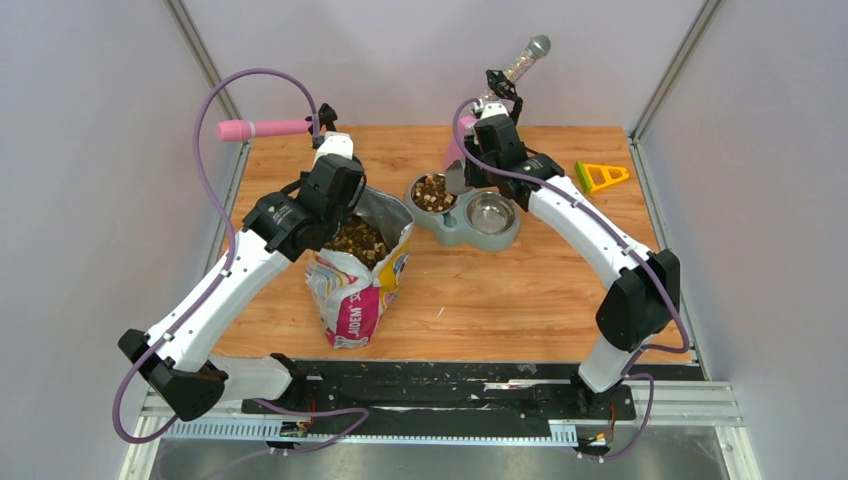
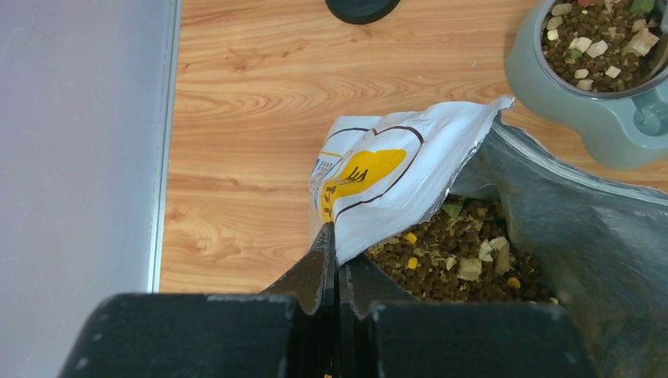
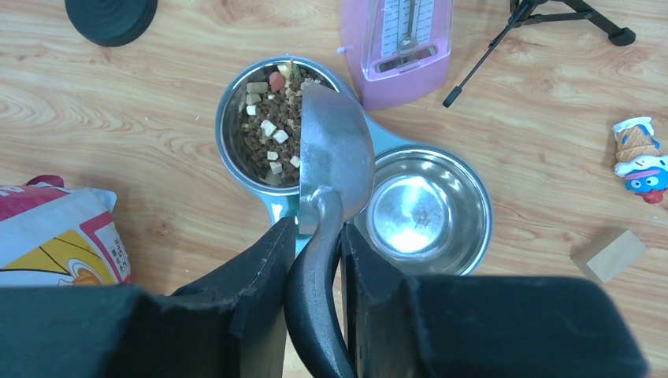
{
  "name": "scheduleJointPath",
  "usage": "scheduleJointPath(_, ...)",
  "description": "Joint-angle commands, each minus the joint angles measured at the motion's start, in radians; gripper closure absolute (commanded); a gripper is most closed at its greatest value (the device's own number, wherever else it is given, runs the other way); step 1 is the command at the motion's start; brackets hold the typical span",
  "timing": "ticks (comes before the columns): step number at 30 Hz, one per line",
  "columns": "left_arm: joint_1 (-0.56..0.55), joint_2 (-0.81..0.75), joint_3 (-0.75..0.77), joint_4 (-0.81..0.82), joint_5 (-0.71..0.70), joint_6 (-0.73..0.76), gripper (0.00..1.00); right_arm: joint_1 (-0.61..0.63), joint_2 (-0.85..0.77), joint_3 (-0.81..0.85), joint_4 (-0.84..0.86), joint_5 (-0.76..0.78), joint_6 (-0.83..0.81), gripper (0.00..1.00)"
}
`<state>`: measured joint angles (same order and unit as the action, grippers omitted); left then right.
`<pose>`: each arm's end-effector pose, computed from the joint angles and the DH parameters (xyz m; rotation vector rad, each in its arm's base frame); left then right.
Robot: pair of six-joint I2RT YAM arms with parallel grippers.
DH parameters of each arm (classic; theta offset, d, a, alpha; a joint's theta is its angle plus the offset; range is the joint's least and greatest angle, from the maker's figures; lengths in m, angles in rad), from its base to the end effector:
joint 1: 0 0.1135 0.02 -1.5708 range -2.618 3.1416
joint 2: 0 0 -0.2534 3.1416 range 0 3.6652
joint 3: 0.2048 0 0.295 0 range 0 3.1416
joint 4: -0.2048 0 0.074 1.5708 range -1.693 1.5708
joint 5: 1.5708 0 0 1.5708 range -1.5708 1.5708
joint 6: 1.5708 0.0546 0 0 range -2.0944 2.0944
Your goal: Serve the pet food
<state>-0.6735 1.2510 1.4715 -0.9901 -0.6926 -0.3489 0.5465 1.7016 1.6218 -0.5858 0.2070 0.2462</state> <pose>0.2503 -0.1551 0.3950 0.0229 2.1444 0.2279 0.3869 0.2222 0.3228 -0.2217 2.2164 0.2044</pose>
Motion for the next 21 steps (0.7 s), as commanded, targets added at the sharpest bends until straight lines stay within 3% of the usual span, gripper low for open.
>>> scheduleJointPath(1, -0.005, -0.056, 0.029, 0.131, -0.030, 0.000, 1.00, -0.009, -0.079, 0.003, 0.062, 0.002, 0.028, 1.00)
scheduleJointPath(8, -0.005, -0.058, 0.029, 0.132, -0.010, -0.004, 1.00, -0.024, -0.104, -0.018, 0.091, -0.084, 0.041, 1.00)
scheduleJointPath(11, -0.005, -0.056, 0.028, 0.132, -0.012, -0.004, 1.00, -0.062, -0.118, -0.128, 0.260, -0.057, 0.031, 1.00)
scheduleJointPath(14, -0.005, -0.054, 0.022, 0.141, -0.015, -0.001, 1.00, -0.077, -0.059, 0.006, 0.062, -0.141, 0.095, 1.00)
scheduleJointPath(21, -0.005, -0.049, 0.024, 0.137, -0.020, -0.004, 1.00, -0.094, -0.149, -0.073, 0.136, -0.146, 0.126, 1.00)
